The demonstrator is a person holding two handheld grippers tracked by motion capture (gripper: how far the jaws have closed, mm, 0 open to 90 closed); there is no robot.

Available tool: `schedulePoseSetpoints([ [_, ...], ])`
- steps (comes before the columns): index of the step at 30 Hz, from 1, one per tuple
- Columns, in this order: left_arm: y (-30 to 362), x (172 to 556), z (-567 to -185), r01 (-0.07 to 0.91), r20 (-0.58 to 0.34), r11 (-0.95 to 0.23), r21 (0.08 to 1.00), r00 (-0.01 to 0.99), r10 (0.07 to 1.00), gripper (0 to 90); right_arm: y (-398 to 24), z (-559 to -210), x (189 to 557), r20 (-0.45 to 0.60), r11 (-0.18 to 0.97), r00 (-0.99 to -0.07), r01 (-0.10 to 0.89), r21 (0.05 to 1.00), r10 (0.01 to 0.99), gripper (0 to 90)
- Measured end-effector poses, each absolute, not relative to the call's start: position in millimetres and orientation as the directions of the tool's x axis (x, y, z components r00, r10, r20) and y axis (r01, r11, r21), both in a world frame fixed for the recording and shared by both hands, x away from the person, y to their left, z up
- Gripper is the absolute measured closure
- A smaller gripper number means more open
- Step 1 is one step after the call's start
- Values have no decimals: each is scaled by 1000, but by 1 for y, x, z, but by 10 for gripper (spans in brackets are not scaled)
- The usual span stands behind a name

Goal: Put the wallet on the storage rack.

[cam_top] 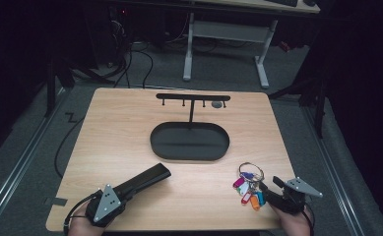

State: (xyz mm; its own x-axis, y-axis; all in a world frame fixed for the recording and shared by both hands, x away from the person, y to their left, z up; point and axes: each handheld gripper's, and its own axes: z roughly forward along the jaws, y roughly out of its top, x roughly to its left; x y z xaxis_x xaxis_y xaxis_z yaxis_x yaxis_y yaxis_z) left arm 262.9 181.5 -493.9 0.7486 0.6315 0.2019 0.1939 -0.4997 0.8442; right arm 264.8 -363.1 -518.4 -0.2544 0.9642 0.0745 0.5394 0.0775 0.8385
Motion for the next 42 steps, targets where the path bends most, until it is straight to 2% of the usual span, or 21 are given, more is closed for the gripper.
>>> schedulePoseSetpoints([
  [10,186,263,-484,257,44,-370,893,767,640,826,-363,-519,265,77,75,-252,543,836,965,374],
  [15,191,267,-481,318,-100,-248,915,774,625,827,-363,-520,265,75,78,-254,545,835,964,374],
  [18,196,271,-483,337,-132,-211,918,760,636,825,-362,-520,265,79,75,-252,548,833,964,374],
  [31,209,286,-488,346,-139,-172,922,714,686,780,-360,-521,267,76,84,-261,552,830,962,374],
  [42,209,286,-492,350,-127,-206,914,728,674,634,-359,-522,266,85,78,-259,561,824,962,374],
])
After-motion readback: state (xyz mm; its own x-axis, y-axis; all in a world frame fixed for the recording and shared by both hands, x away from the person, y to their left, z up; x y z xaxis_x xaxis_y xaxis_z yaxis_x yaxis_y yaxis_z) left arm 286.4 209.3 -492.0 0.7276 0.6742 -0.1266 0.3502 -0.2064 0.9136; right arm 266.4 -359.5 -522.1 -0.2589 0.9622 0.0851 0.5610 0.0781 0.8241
